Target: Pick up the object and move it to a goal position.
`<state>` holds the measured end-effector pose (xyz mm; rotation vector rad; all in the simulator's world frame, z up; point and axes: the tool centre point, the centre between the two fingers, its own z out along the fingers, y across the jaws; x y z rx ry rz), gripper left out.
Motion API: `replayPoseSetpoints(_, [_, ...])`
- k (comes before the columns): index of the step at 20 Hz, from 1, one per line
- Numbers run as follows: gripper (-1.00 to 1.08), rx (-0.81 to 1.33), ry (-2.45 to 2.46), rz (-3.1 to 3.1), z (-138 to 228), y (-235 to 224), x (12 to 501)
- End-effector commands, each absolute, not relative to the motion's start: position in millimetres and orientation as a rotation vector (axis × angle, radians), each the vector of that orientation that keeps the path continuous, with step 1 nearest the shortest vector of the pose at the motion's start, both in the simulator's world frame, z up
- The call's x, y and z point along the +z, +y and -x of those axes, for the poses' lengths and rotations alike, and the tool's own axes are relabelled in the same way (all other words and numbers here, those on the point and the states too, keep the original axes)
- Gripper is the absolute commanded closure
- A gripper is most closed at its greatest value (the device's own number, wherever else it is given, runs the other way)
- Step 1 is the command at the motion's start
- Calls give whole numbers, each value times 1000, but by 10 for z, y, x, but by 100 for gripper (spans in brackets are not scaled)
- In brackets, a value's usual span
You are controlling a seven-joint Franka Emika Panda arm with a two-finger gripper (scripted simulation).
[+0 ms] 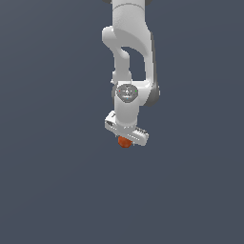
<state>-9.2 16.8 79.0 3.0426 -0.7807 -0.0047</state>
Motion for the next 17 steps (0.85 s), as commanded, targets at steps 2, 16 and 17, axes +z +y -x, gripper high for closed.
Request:
replayPoseSetpoints(2, [108, -1, -781, -3043, 263, 230, 862])
replayPoseSetpoints(16, [108, 0, -781, -3043, 570, 348, 985])
replayPoseSetpoints(17, [108, 0, -781, -3043, 569, 348, 985])
